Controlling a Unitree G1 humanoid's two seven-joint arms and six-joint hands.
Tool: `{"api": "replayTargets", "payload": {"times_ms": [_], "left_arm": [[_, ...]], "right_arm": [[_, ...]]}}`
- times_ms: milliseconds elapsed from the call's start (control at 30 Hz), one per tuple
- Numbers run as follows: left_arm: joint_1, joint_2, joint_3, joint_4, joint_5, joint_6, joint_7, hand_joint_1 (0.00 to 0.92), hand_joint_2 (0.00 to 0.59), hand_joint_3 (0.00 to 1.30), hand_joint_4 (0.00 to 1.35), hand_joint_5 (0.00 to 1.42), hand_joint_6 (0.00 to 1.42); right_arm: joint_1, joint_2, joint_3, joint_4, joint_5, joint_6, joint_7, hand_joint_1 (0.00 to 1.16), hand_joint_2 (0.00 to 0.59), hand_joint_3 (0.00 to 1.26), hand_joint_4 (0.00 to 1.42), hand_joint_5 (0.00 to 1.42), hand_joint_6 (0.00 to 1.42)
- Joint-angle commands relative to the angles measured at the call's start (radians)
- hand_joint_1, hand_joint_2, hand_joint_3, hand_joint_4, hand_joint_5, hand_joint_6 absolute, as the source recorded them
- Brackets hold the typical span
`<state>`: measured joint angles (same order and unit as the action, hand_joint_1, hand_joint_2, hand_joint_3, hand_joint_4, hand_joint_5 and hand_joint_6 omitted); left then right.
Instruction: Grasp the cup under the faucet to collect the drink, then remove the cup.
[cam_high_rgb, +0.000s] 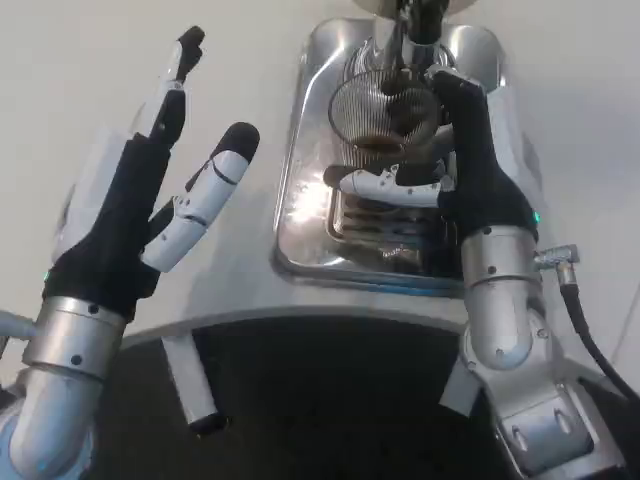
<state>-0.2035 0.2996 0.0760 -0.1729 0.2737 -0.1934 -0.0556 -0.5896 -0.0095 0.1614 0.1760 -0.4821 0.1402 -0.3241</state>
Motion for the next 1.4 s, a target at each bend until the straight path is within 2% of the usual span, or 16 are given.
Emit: {"api": "replayTargets", "payload": {"times_ms": [33,367,533,733,1000,1167,1400], "left_arm": [[0.009,0.008,0.001,-0.001,-0.005,0.006,-0.002,0.000,0.246,0.00,0.00,0.00,0.00],[0.014,0.016,0.005,-0.017,0.006,0.018,-0.004,0.000,0.246,0.00,0.00,0.00,0.00],[0.029,0.043,0.017,-0.032,0.016,0.052,-0.016,0.000,0.245,0.00,0.00,0.00,0.00],[0.065,0.091,0.034,-0.037,0.031,0.068,-0.033,0.000,0.241,0.00,0.00,0.00,0.00],[0.109,0.178,0.052,-0.016,0.089,0.095,-0.048,0.000,0.221,0.00,0.00,0.00,0.00],[0.153,0.272,0.033,-0.010,0.201,0.060,-0.044,0.000,0.217,0.00,0.00,0.00,0.00],[0.187,0.333,0.004,-0.017,0.316,0.024,-0.036,0.000,0.199,0.00,0.00,0.00,0.00]], "right_arm": [[-0.004,0.009,-0.004,-0.012,0.002,-0.009,-0.016,1.16,0.428,0.74,0.72,0.76,1.00],[0.020,0.005,0.002,-0.060,0.005,-0.004,0.009,1.16,0.424,0.75,0.73,0.76,1.01],[0.056,-0.016,0.008,-0.130,0.001,0.016,0.065,1.16,0.417,0.75,0.73,0.77,1.01],[0.084,-0.035,0.010,-0.183,0.000,0.035,0.117,1.16,0.412,0.75,0.73,0.77,1.01],[0.105,-0.054,0.011,-0.244,0.011,0.051,0.187,1.16,0.422,0.74,0.73,0.77,1.01],[0.132,-0.083,0.013,-0.303,0.013,0.054,0.240,1.16,0.424,0.74,0.73,0.76,0.99],[0.188,-0.105,0.018,-0.401,0.028,0.061,0.315,1.16,0.443,0.72,0.72,0.76,0.98]]}}
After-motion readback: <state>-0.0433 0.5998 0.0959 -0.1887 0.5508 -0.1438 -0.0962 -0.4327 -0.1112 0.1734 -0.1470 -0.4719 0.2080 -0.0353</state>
